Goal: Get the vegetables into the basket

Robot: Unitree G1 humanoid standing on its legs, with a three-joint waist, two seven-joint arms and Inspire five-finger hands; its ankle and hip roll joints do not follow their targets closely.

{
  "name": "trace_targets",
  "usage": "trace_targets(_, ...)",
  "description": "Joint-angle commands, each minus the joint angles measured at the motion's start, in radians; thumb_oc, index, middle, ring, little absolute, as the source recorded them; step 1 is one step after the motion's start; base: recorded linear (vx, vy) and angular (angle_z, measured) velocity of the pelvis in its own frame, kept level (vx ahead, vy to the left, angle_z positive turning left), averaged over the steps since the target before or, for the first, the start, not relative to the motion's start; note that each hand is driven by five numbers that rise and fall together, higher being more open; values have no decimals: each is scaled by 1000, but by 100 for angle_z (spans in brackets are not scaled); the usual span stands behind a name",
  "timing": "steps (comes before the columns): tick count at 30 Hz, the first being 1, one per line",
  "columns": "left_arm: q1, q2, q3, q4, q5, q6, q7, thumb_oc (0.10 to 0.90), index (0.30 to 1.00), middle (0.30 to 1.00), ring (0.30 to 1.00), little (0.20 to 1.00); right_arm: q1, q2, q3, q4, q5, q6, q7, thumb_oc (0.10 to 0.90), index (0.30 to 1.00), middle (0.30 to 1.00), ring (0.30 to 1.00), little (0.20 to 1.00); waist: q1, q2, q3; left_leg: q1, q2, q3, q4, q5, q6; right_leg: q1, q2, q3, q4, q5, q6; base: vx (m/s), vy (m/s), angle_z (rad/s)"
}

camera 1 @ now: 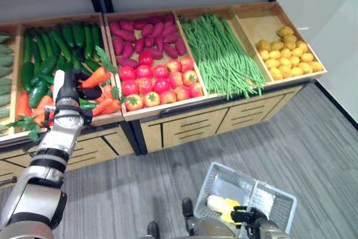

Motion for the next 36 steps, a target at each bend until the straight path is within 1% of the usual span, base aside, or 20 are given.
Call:
trace_targets(1,-56,32,80,-91,-8,-99,21,400,300,300,300,300,37,-85,-9,62,-56,10,2,400,300,300,300,300,6,37,-98,-9,-1,-40,7,-54,-26,108,-34,0,3,-155,93,-61,-1,9)
trace_targets(2,-2,24,112,-139,-7,-100,15,400,300,300,300,300,48,-86,-24,65,-58,13,4,400,300,300,300,300,11,38,-104,0,-3,-42,7,-56,-24,119,-36,-3,3,-157,92,-31,-1,7)
trace_targets(4,25,18,126,-162,-5,-96,11,400,300,300,300,300,54,-87,-28,68,-59,16,5,400,300,300,300,300,11,39,-107,6,-3,-44,7,-57,-23,125,-37,-3,3,-159,91,-21,-4,13)
trace_targets(6,120,-19,173,-256,-13,-97,-5,400,300,300,300,300,73,-83,-45,81,-71,29,13,400,300,300,300,300,16,42,-112,20,-4,-48,7,-60,-21,143,-40,-7,3,-164,88,-39,-11,19)
trace_targets(10,246,-76,225,-430,-11,-99,-31,400,300,300,300,300,91,-77,-68,89,-67,35,17,400,300,300,300,300,23,42,-118,30,-2,-54,7,-59,-21,154,-39,-9,3,-170,84,-63,-10,6)
trace_targets(11,257,-84,228,-441,-18,-98,-35,400,300,300,300,300,92,-76,-67,89,-66,35,17,400,300,300,300,300,23,42,-119,30,-1,-53,7,-59,-20,154,-38,-8,3,-169,83,-41,-3,-1)
trace_targets(18,280,-95,237,-458,-35,-97,-47,400,300,300,300,300,92,-89,-73,87,-65,33,15,400,300,300,300,300,21,44,-119,35,1,-45,7,-59,-17,155,-36,2,3,-169,84,-9,3,-1)
trace_targets(26,273,-107,222,-474,-31,-88,-56,400,300,300,300,300,90,-108,-118,79,-22,29,-3,400,300,300,300,300,3,49,-114,46,-1,-21,7,-67,-11,157,-39,15,3,-166,88,1,14,-4)
trace_targets(30,248,-116,188,-481,-29,-87,-69,400,300,300,300,300,96,-124,-152,69,4,23,-18,400,300,300,300,300,-30,53,-105,45,-4,16,7,-71,-3,137,-42,49,3,-151,97,-21,42,-20)
trace_targets(32,225,-125,166,-481,-29,-87,-73,400,300,300,300,300,96,-129,-166,58,22,18,-23,400,300,300,300,300,-51,58,-101,40,-5,42,7,-71,1,116,-42,76,3,-140,104,-43,41,-28)
trace_targets(33,222,-126,165,-479,-29,-88,-73,400,300,300,300,300,96,-129,-167,57,22,18,-24,400,300,300,300,300,-47,58,-101,39,-5,45,7,-71,1,115,-41,78,3,-140,104,-43,49,-38)
trace_targets(34,194,-132,140,-473,-28,-90,-76,400,300,300,300,300,95,-138,-180,45,37,14,-30,400,300,300,300,300,-72,61,-95,37,-5,73,7,-69,4,96,-41,106,3,-129,109,-26,34,-41)
trace_targets(35,192,-132,138,-472,-28,-91,-76,400,300,300,300,300,95,-138,-180,45,37,14,-30,400,300,300,300,300,-69,61,-95,37,-5,76,7,-69,4,94,-41,109,3,-128,109,-97,62,-46)
trace_targets(36,160,-142,108,-474,-26,-94,-76,400,300,300,300,300,88,-143,-186,30,44,8,-39,400,300,300,300,300,-97,61,-77,28,-7,109,20,-72,11,64,-39,146,12,-111,122,-73,32,-40)
